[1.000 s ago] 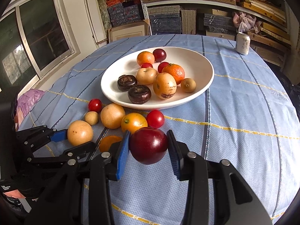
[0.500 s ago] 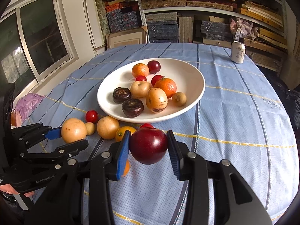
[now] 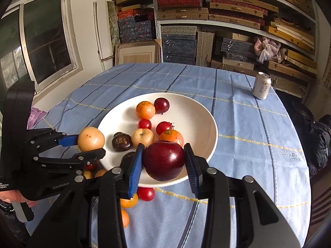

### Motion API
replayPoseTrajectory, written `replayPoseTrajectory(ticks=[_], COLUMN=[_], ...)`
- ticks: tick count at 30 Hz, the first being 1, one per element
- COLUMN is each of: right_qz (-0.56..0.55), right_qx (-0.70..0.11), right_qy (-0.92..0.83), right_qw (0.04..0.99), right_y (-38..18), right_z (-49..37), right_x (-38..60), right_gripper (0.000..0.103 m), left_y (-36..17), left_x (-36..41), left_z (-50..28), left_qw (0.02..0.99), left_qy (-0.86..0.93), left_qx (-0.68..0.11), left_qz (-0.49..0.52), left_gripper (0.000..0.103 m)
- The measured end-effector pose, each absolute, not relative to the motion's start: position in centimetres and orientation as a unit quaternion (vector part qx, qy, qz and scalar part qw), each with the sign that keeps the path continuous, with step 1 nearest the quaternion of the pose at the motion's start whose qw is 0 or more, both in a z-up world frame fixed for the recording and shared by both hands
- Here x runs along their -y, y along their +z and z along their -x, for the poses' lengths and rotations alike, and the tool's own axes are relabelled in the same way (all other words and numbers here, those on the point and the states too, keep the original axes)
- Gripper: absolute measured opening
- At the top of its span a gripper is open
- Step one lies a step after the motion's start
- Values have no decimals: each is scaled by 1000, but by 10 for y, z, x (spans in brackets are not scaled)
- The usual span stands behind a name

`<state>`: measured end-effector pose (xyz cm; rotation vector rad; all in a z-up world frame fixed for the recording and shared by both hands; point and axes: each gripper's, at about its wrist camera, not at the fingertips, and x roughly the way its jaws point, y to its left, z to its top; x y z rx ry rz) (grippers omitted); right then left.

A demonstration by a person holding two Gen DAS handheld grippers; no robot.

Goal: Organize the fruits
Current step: 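Carry the grapefruit and red plum onto the white plate and open both tools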

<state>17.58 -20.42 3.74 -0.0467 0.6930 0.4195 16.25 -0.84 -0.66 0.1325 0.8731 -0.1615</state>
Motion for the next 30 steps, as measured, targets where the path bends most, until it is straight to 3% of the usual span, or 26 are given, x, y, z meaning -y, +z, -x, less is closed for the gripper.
replayPoseTrajectory(ticks=[12,23,24,25,26,27,28,30], right_qz=[18,46,45,46,47,46,38,39], right_qx=[-353,-391,-394,-392,-391,-391,-384,-372], right_qy=[188,201,201,196,192,189,187,193], right_qw=[916,897,896,898,899,900,904,907], right_y=[20,-13,-15,-16,-15,-13,-10,-3], right_z=[-275,-314,-315,-315,-315,-313,-311,-306], right_x=[201,182,180,179,180,181,185,189], right_gripper=[38,38,38,40,60,75,91,92], left_y=[-8,-14,-14,-12,-10,-8,-6,-3], left_x=[1,-22,-22,-23,-24,-26,-26,-24], left_z=[-250,-261,-261,-261,-261,-261,-259,-258], left_qw=[901,901,902,905,909,912,915,915], left_qy=[-43,-14,-12,-9,-3,1,6,9], left_qx=[-429,-433,-431,-424,-415,-409,-402,-401], left_qz=[-48,-35,-33,-31,-26,-25,-26,-35], left_gripper=[45,45,46,59,74,99,100,100])
